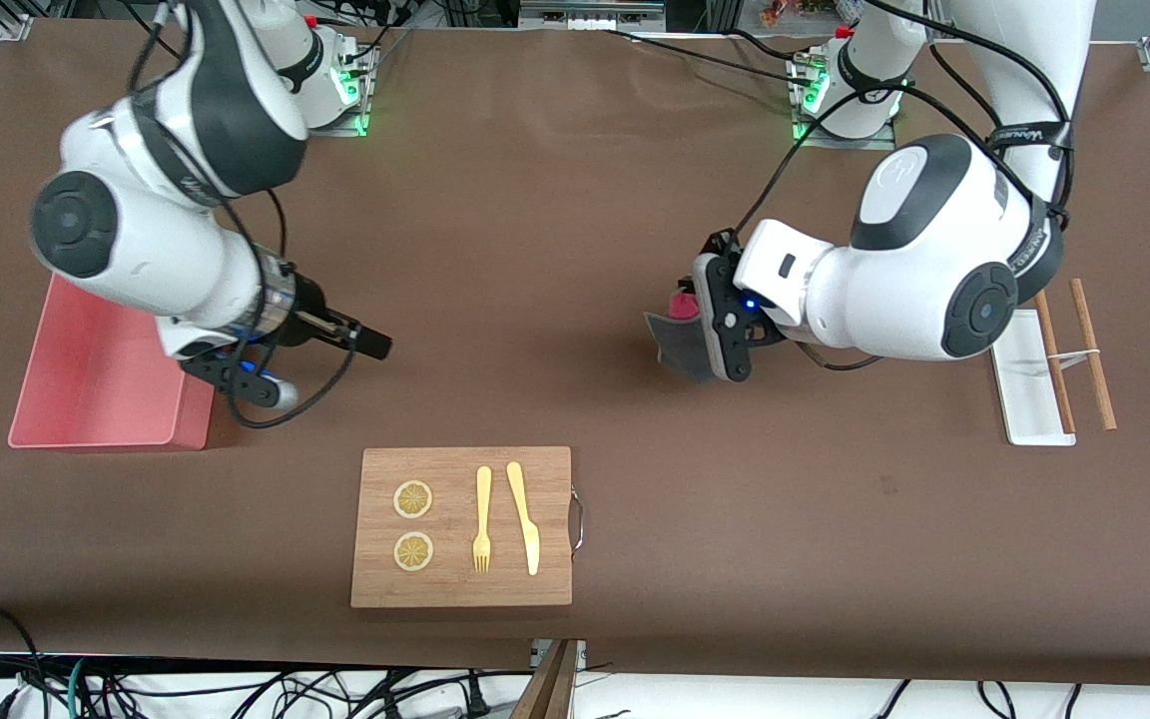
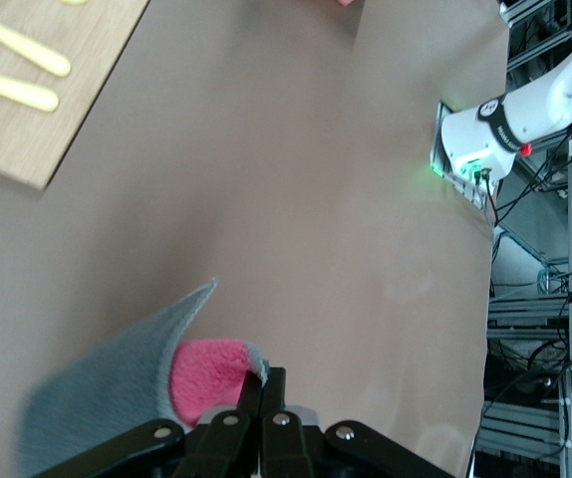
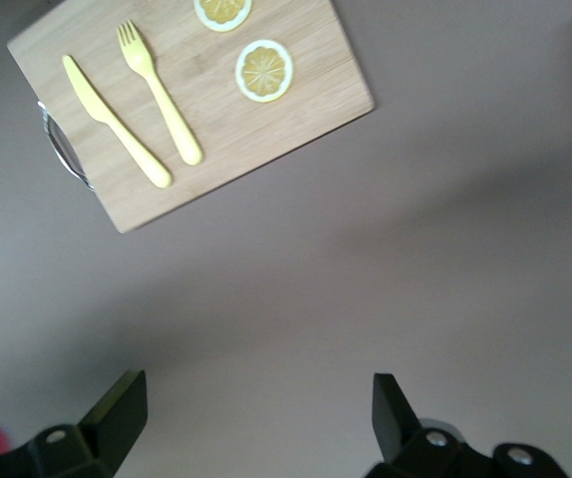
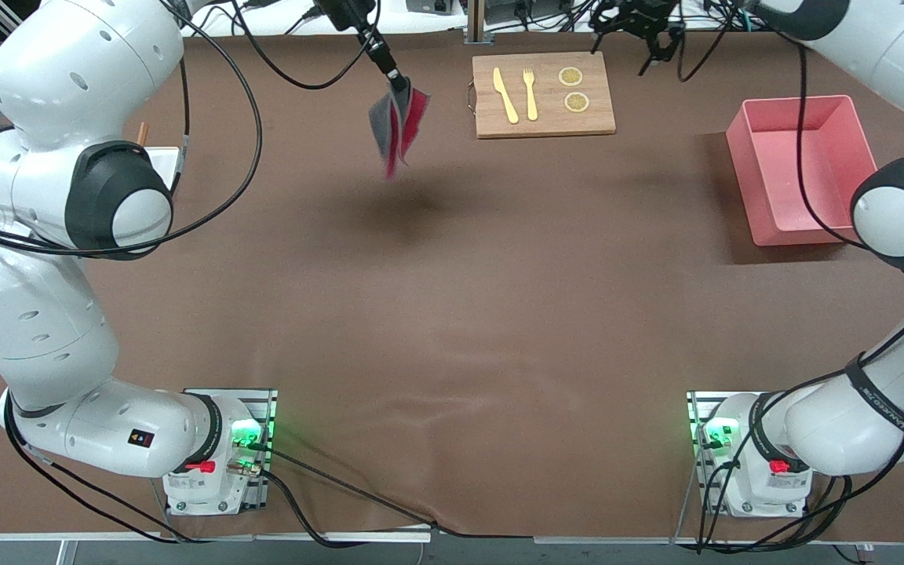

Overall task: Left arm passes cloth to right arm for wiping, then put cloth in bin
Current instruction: 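Carry the cloth to center while the right gripper reaches toward it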

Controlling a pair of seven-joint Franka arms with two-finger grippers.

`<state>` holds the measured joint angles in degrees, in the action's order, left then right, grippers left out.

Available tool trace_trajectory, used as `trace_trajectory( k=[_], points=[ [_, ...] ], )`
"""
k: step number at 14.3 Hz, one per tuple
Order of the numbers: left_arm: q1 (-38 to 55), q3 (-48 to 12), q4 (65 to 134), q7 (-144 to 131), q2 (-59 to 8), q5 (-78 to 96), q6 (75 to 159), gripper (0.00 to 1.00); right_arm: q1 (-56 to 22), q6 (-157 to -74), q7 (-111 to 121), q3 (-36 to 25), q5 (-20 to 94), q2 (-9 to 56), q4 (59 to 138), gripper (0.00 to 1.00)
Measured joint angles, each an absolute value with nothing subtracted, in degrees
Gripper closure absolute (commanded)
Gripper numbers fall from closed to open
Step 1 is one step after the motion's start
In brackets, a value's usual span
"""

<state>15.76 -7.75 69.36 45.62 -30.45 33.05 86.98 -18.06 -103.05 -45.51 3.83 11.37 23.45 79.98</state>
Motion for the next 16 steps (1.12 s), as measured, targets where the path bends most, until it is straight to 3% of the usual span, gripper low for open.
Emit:
trace_trajectory(
  k=[7, 16],
  points=[
    [18.26, -8.75, 67.97, 46.54, -30.44, 35.39, 92.18, 1.0, -23.93, -111.67, -61.18, 3.84, 11.46, 26.09, 79.97, 0.0],
    [19.34, -8.98, 67.97, 46.56, -30.45, 35.72, 93.21, 1.0, -28.07, -115.57, -75.92, 3.83, 20.39, 26.1, 79.83, 0.0]
  ],
)
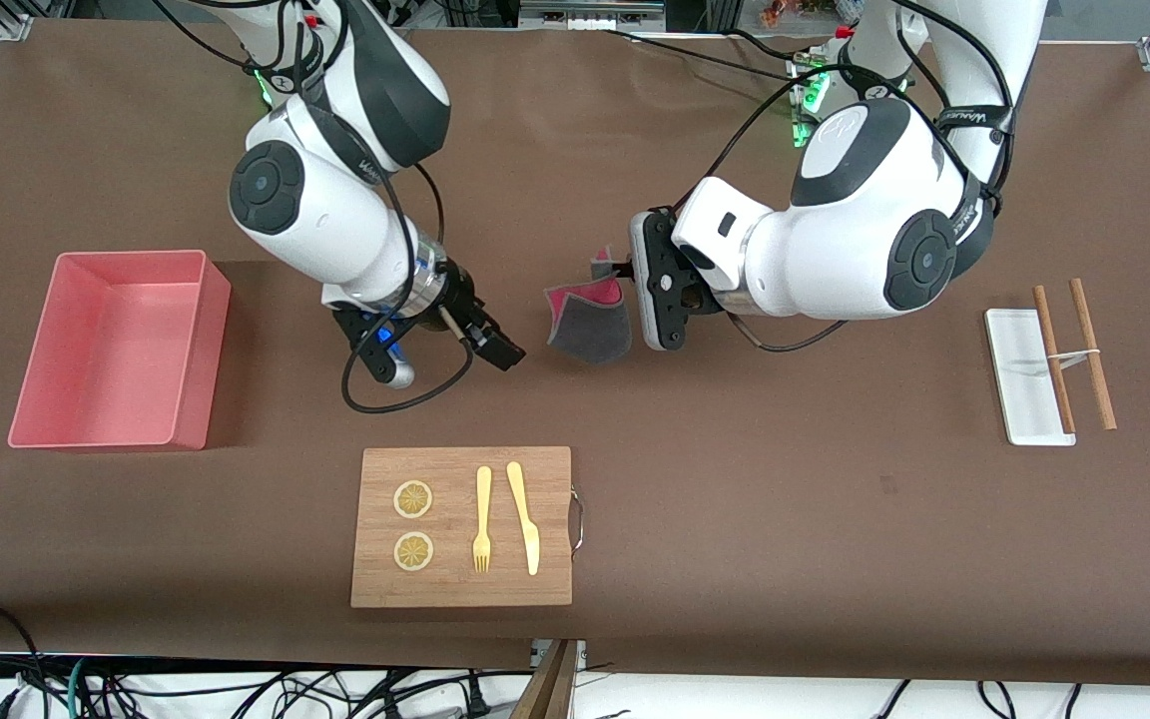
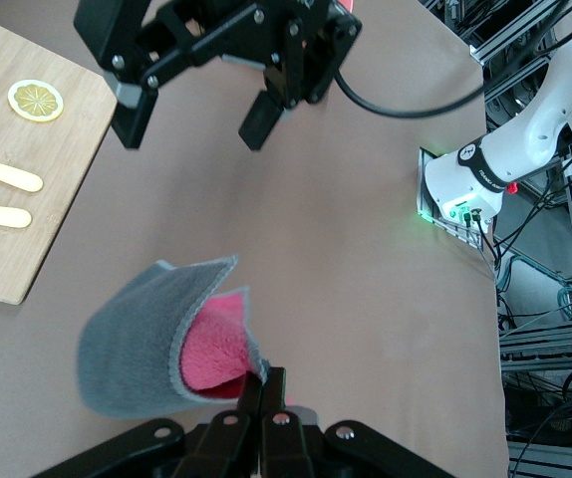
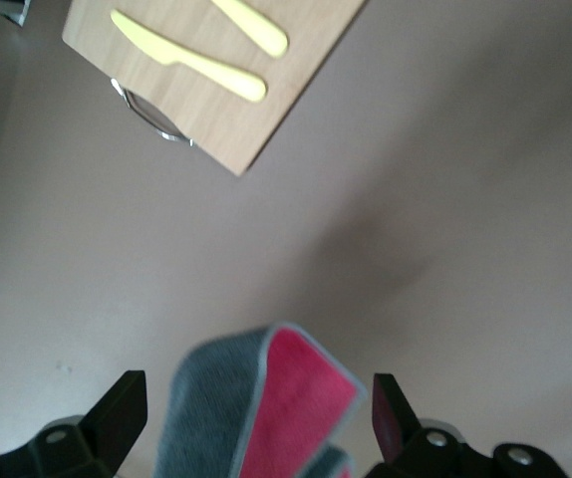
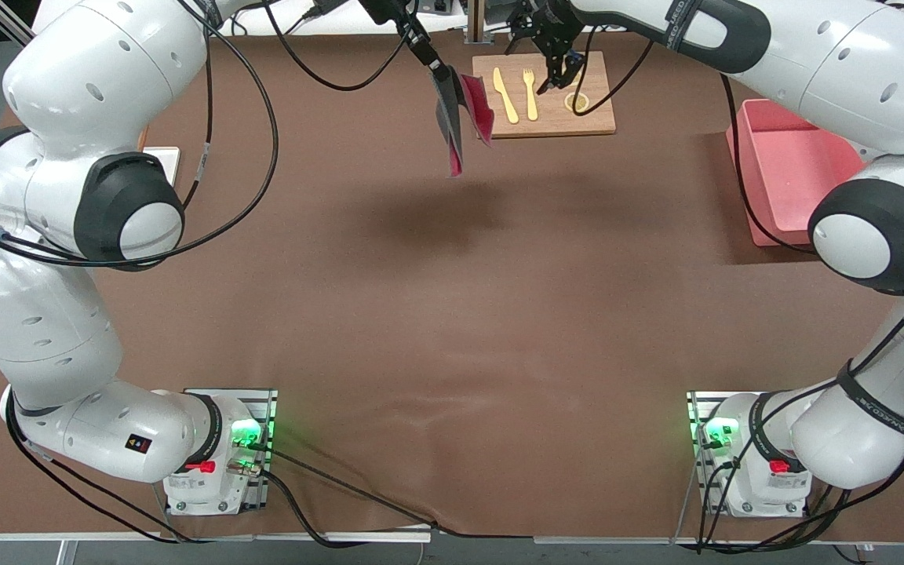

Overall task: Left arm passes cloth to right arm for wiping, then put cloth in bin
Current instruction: 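Carry the cloth to center while the right gripper reaches toward it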

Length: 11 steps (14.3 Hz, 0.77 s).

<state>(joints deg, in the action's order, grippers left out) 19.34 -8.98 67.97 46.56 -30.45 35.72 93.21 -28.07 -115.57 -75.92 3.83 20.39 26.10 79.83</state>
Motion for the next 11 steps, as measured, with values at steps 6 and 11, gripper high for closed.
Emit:
trace_trajectory(
  k=[6, 11],
  points=[
    [19.3, -8.91, 67.95, 46.56, -30.45, 35.72, 93.2, 1.0, -30.41, -118.1, -85.09, 3.83, 25.25, 26.21, 79.83, 0.0],
    [19.3, -8.91, 67.95, 46.56, -30.45, 35.72, 93.2, 1.0, -31.2, -119.34, -88.14, 3.82, 29.99, 27.68, 79.84, 0.0]
  ],
)
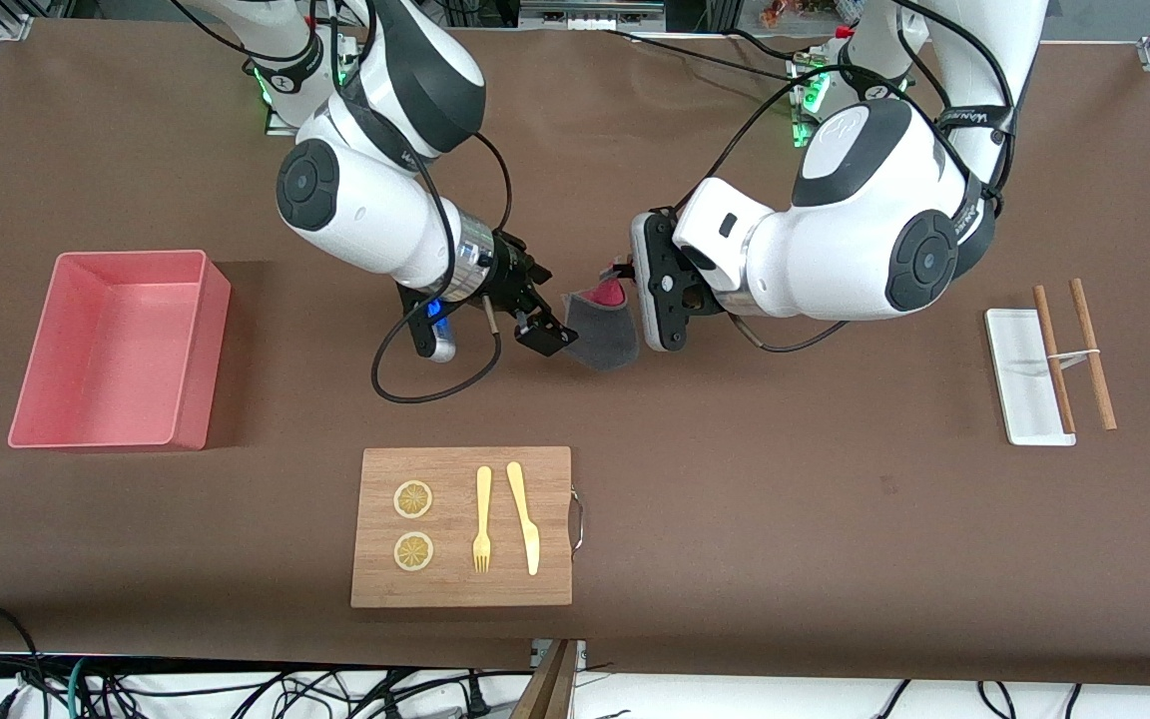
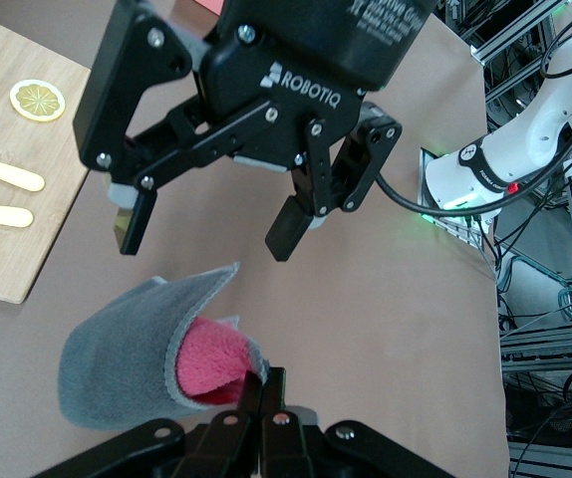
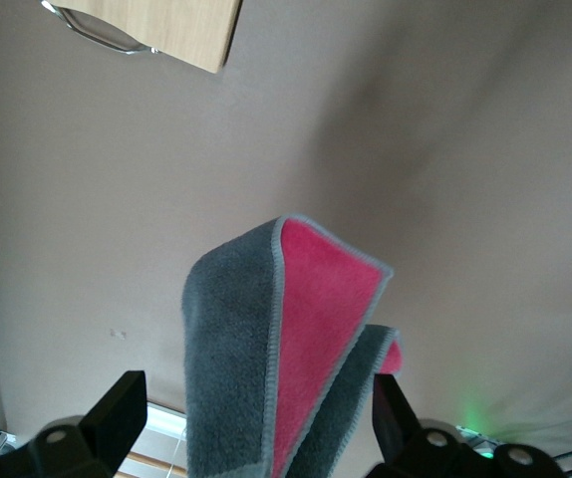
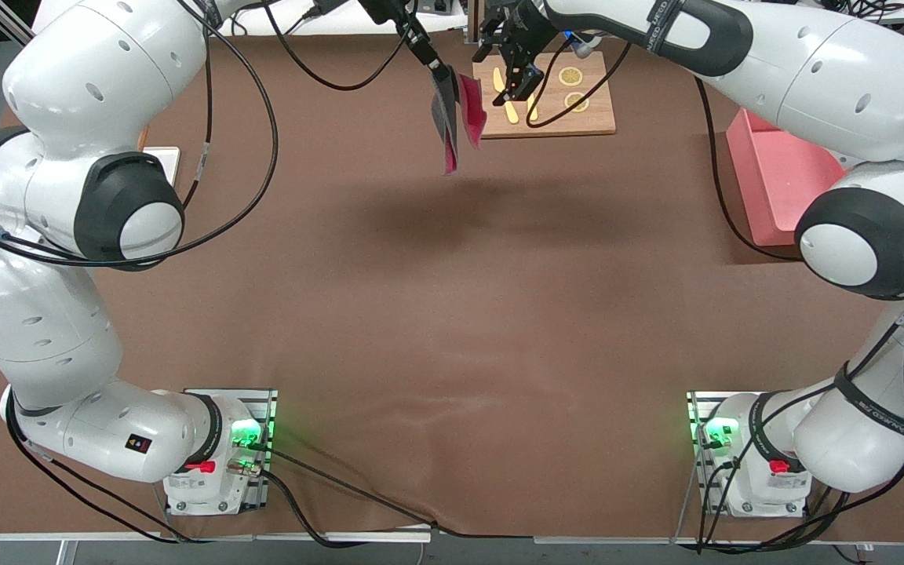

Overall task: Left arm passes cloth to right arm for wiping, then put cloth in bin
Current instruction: 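Carry the cloth to center while the right gripper reaches toward it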

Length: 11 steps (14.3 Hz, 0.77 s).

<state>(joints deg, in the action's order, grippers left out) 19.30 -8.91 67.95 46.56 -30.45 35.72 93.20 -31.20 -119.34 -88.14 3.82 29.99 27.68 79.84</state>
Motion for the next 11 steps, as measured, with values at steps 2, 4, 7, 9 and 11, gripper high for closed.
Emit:
trace_trajectory(
  k=[2, 4, 7, 9, 11],
  points=[
    [19.3, -8.91, 67.95, 46.56, -30.45, 35.72, 93.21, 1.0, -31.63, -119.86, -88.35, 3.82, 30.23, 28.04, 79.84, 0.01],
    [19.3, -8.91, 67.95, 46.56, -30.45, 35.72, 93.2, 1.0, -31.86, -120.22, -88.6, 3.82, 30.26, 28.22, 79.84, 0.0],
    [19.3, -8.92, 67.95, 46.56, -30.45, 35.72, 93.2, 1.0, -32.39, -121.41, -90.54, 3.82, 30.31, 28.25, 79.84, 0.01],
    [19.3, -8.92, 67.95, 46.56, -30.45, 35.72, 93.2, 1.0, -32.84, -121.75, -91.45, 3.82, 30.43, 28.38, 79.84, 0.05],
    [19.3, -8.92, 67.95, 46.56, -30.45, 35.72, 93.2, 1.0, -33.0, -122.07, -91.97, 3.82, 31.63, 28.65, 79.84, 0.45]
  ],
)
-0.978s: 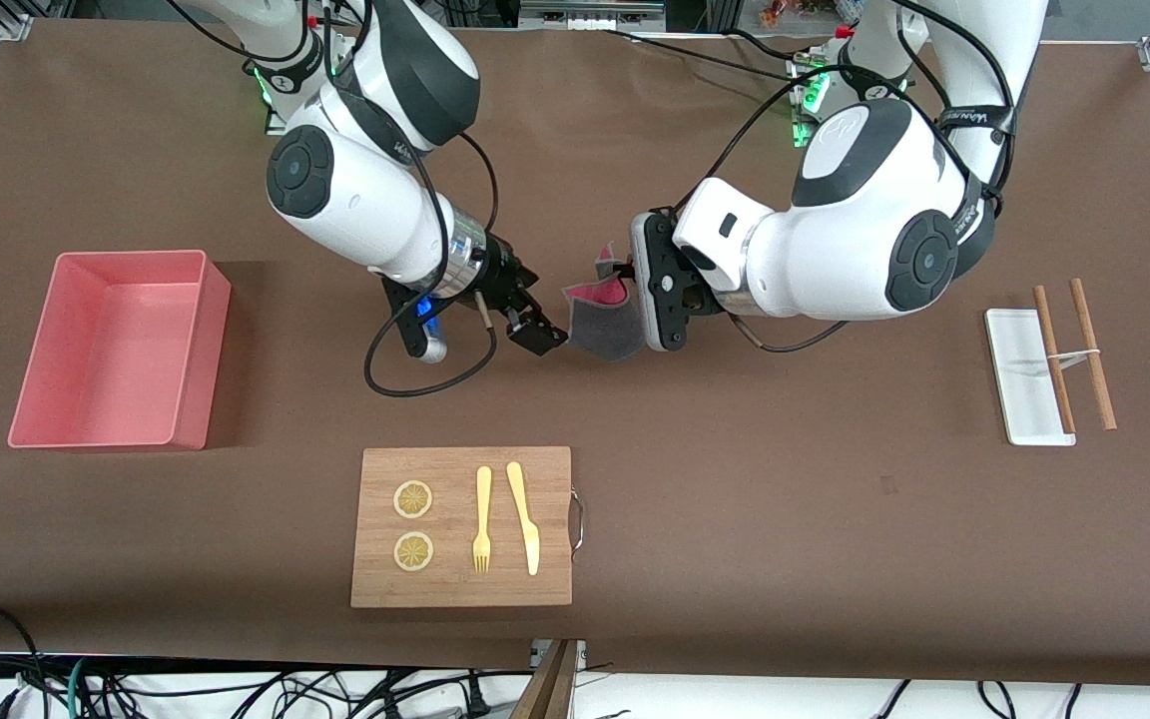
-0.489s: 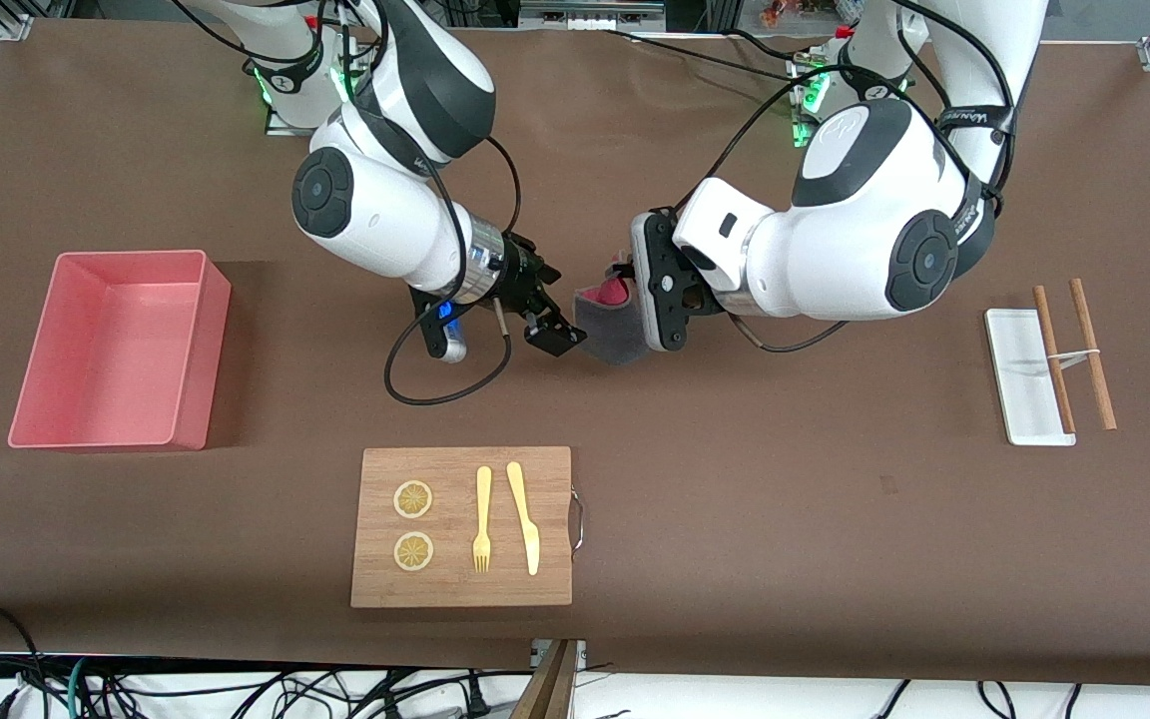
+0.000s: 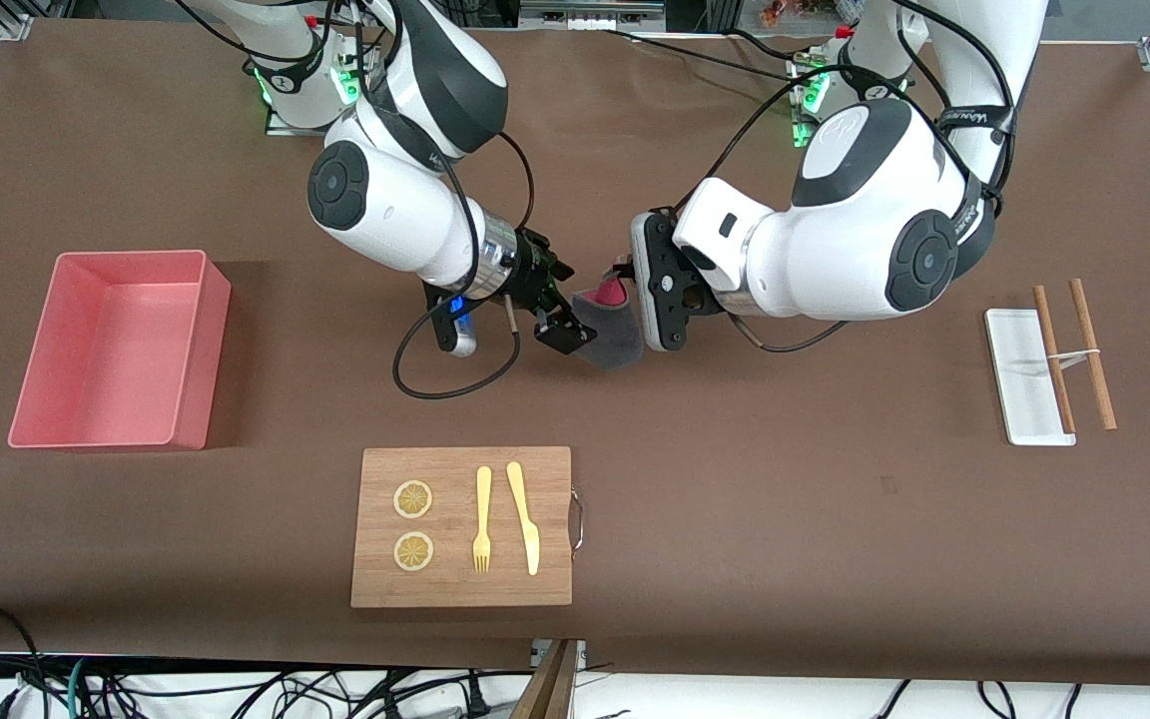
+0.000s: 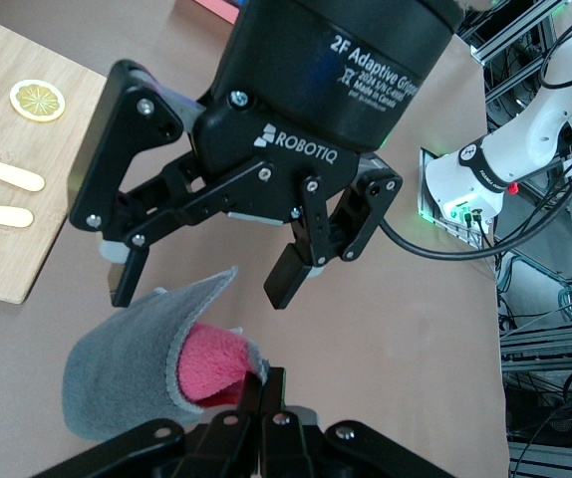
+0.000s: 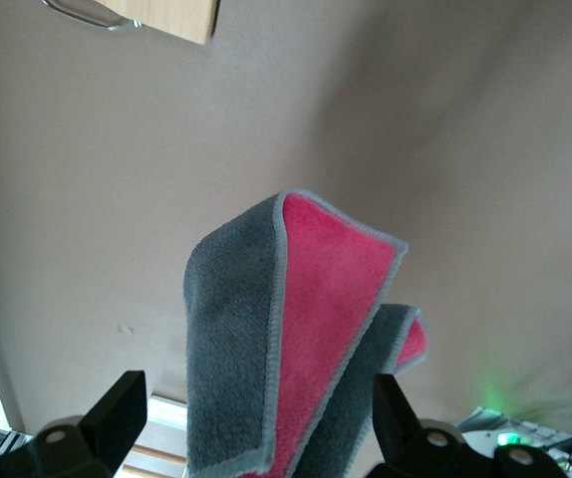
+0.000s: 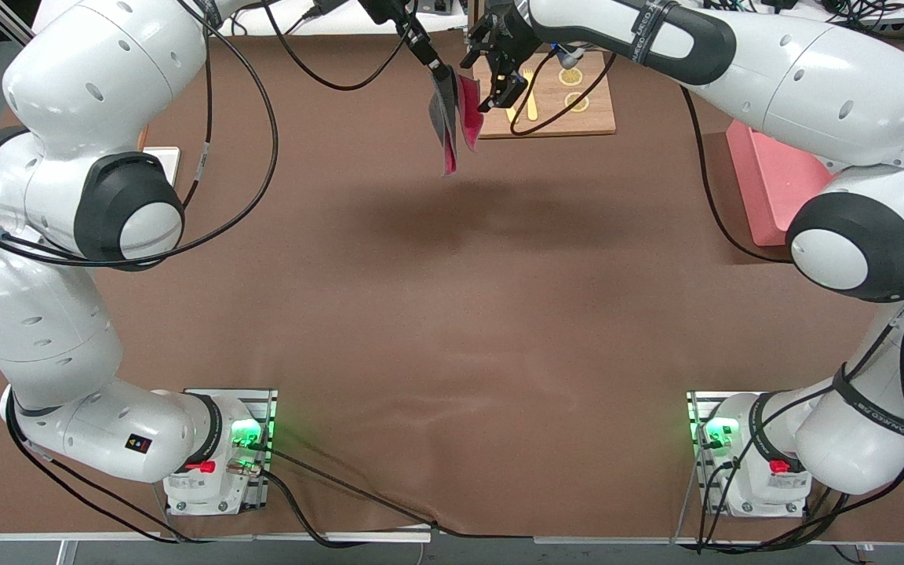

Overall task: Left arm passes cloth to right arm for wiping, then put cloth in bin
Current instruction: 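Carry the cloth to center while the right gripper reaches toward it, then grasp the cloth with the right gripper and open the left gripper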

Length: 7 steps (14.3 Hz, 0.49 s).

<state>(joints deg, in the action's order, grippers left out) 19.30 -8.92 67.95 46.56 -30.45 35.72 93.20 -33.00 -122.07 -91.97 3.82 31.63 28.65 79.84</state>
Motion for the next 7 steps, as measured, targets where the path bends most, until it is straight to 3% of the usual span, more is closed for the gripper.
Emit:
trace_trajectory(
  k=[2, 4, 7],
  points=[
    [19.31, -8.92, 67.95, 46.56, -30.45, 35.72, 93.2, 1.0, -33.0, -122.19, -91.99, 3.75, 32.35, 28.84, 79.84, 0.76],
    [19.3, -8.92, 67.95, 46.57, -30.45, 35.72, 93.2, 1.0, -33.0, -122.23, -91.99, 3.64, 32.44, 28.86, 79.83, 1.0],
    [19.3, -8.92, 67.95, 46.57, -30.45, 35.72, 93.2, 1.0, -33.0, -122.25, -91.99, 3.64, 32.68, 28.86, 79.83, 1.0]
  ],
)
